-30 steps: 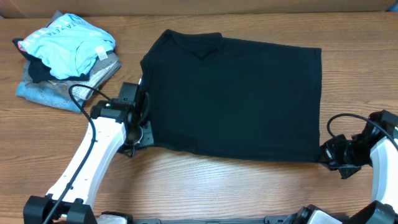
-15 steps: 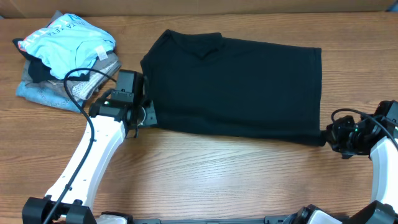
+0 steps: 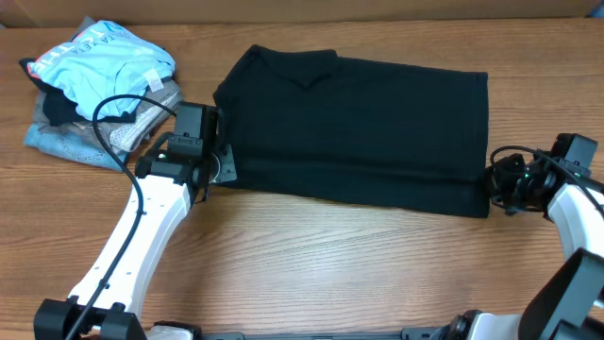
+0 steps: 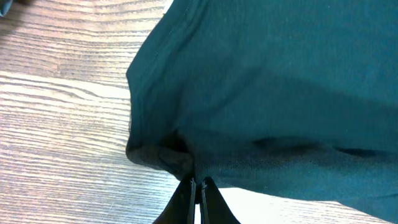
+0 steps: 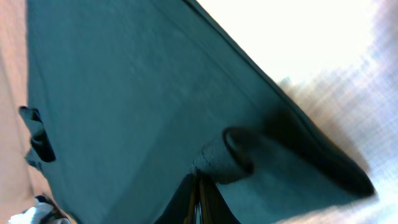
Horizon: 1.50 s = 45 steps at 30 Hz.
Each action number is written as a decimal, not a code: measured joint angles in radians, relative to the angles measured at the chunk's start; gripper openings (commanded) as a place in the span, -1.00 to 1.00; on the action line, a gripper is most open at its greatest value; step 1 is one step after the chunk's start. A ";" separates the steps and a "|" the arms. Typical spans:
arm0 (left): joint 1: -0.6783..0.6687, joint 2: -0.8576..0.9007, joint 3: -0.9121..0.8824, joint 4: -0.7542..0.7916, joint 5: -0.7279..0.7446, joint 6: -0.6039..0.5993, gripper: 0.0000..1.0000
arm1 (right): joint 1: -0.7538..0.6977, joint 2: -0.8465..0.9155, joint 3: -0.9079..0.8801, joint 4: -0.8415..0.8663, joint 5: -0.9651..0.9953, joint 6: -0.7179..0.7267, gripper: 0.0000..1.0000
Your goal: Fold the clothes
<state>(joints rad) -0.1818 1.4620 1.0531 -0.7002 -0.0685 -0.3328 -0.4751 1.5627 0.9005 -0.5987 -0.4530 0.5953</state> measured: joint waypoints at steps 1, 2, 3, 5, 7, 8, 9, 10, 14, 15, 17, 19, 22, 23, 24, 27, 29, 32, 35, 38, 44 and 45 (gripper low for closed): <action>0.000 0.004 0.000 0.005 -0.001 0.000 -0.85 | 0.000 0.010 0.000 0.032 -0.011 0.000 -0.92; 0.000 0.011 0.000 0.010 -0.003 0.000 -0.85 | 0.000 0.016 0.000 0.056 -0.019 0.003 -0.92; 0.000 0.021 0.001 0.014 -0.004 0.000 -0.82 | 0.000 0.020 0.000 0.079 -0.028 0.003 -0.91; 0.000 0.056 0.001 0.022 -0.004 0.003 -0.48 | 0.000 0.023 0.000 0.136 -0.051 0.008 -0.39; 0.000 0.093 0.001 0.025 -0.006 0.011 -0.06 | 0.000 0.023 0.001 0.171 -0.072 0.008 0.29; 0.000 0.107 0.001 0.027 -0.006 0.010 0.10 | 0.000 0.023 0.001 0.177 -0.082 0.006 0.34; 0.000 0.118 0.001 0.030 -0.007 0.013 0.58 | 0.000 0.023 0.001 0.180 -0.094 0.007 0.35; 0.000 0.128 0.001 0.034 -0.008 0.013 0.86 | 0.000 0.023 0.001 0.180 -0.101 0.005 0.35; 0.006 0.134 0.010 0.033 -0.011 0.014 1.00 | -0.015 0.023 0.004 0.165 -0.144 -0.008 0.34; 0.010 0.134 0.021 0.024 -0.011 0.014 1.00 | -0.021 0.023 0.009 0.149 -0.151 -0.016 0.34; 0.024 0.134 0.059 -0.009 0.000 0.019 1.00 | -0.036 0.023 0.034 0.076 -0.155 -0.045 0.34; 0.036 0.134 0.116 -0.056 0.028 0.040 1.00 | -0.042 0.023 0.081 -0.063 -0.129 -0.078 0.36; 0.042 0.132 0.183 -0.132 0.053 0.060 1.00 | -0.034 0.023 0.129 -0.231 -0.044 -0.111 0.37; 0.042 0.132 0.188 -0.152 0.055 0.065 1.00 | -0.032 0.023 0.130 -0.249 -0.028 -0.116 0.37; 0.042 0.132 0.187 -0.171 0.056 0.067 1.00 | -0.025 0.023 0.131 -0.294 0.019 -0.124 0.37; 0.047 0.138 0.158 -0.178 0.053 0.068 1.00 | -0.009 0.023 0.108 -0.318 0.101 -0.133 0.37; 0.058 0.162 0.124 -0.148 0.053 0.068 0.99 | -0.001 0.023 0.071 -0.287 0.133 -0.139 0.37; 0.076 0.247 0.094 -0.106 0.050 0.068 1.00 | 0.000 0.025 0.010 -0.217 0.158 -0.144 0.37; 0.087 0.326 0.083 -0.030 0.045 0.071 1.00 | 0.000 0.031 -0.030 -0.139 0.157 -0.144 0.37; 0.092 0.377 0.082 0.033 0.042 0.075 0.93 | 0.000 0.046 -0.057 -0.077 0.156 -0.143 0.35; 0.092 0.424 0.082 0.095 0.040 0.087 -0.05 | 0.000 0.080 -0.072 0.002 0.154 -0.121 -0.05; 0.092 0.424 0.082 0.096 0.041 0.091 -0.29 | 0.000 0.084 -0.072 0.009 0.153 -0.123 -0.16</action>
<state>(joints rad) -0.0898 1.8862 1.1351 -0.6044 -0.0273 -0.2420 -0.4755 1.6463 0.8280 -0.5896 -0.3000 0.4721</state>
